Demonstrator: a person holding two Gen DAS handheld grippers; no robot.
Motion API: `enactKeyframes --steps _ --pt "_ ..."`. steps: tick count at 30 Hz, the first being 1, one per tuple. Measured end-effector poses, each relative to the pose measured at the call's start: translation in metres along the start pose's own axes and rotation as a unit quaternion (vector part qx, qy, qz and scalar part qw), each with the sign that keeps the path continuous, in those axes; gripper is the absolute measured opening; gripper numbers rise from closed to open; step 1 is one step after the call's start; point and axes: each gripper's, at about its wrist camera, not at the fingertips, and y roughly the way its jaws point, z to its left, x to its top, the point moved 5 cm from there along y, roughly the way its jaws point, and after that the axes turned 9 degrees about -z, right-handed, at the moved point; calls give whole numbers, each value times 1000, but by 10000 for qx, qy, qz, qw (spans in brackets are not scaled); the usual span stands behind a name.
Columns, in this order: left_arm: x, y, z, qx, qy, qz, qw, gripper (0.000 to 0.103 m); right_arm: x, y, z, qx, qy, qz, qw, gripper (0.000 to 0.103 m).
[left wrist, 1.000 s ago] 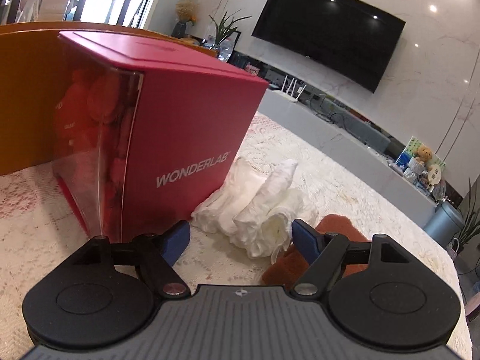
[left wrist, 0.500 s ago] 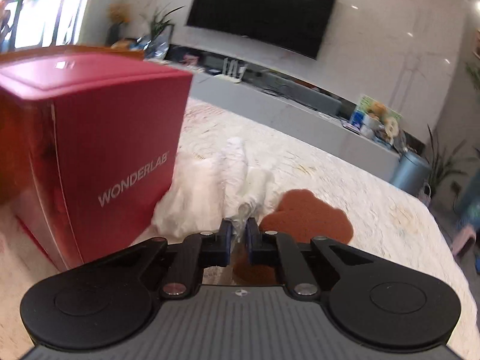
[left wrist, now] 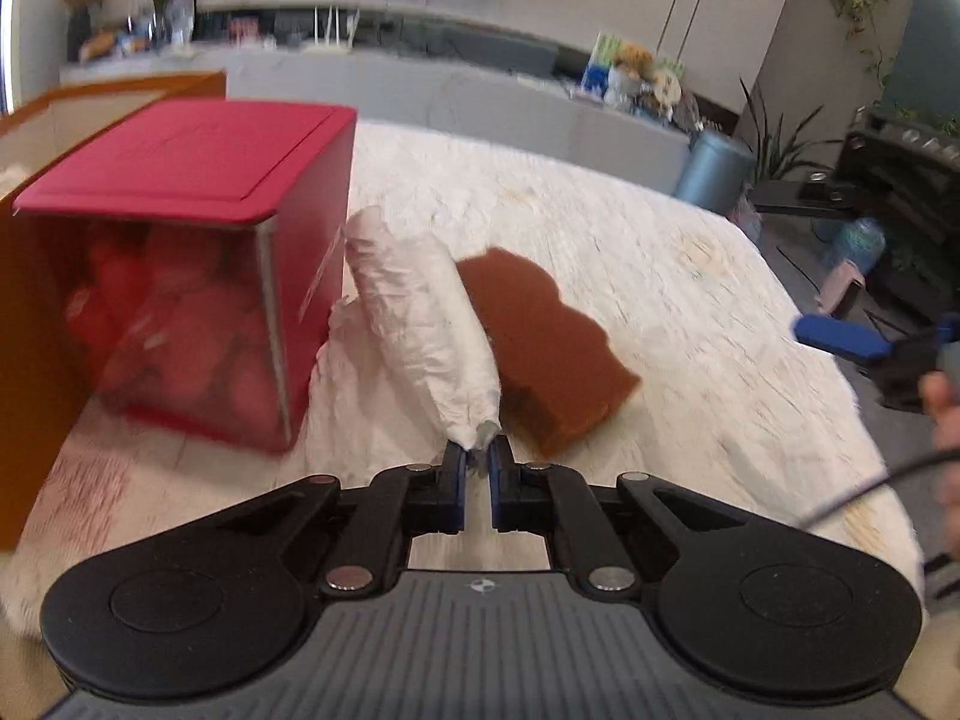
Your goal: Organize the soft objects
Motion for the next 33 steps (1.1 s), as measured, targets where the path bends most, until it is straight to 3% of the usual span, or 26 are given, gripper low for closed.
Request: enactKeyframes --steps 3,6,8,13,17,23,30,33 --pt "-6 -5 11 71 -269 318 9991 17 -1 2 3 21 -22 41 10000 80" --pt "-11 -6 21 373 -656 253 9968 44 -3 2 2 91 71 117 9999 80" --pt "-9 -10 22 505 -767 66 9957 64 -3 2 3 125 75 135 9998 80" --pt "2 -17 11 319 -591 -715 9952 82 -7 7 5 75 -40 240 9997 80" --pt "8 -5 19 392 -1075 -746 9906 83 -10 8 7 58 -131 318 9994 80" --pt "-5 19 37 1236 -1548 -432 9792 89 -13 10 5 -11 -171 385 9991 80" --pt "-8 34 39 1404 -1540 -510 9767 92 -19 18 8 99 -107 577 9982 80" --pt "-9 37 33 1206 -1166 -519 9845 84 -22 22 12 18 -372 694 9969 80"
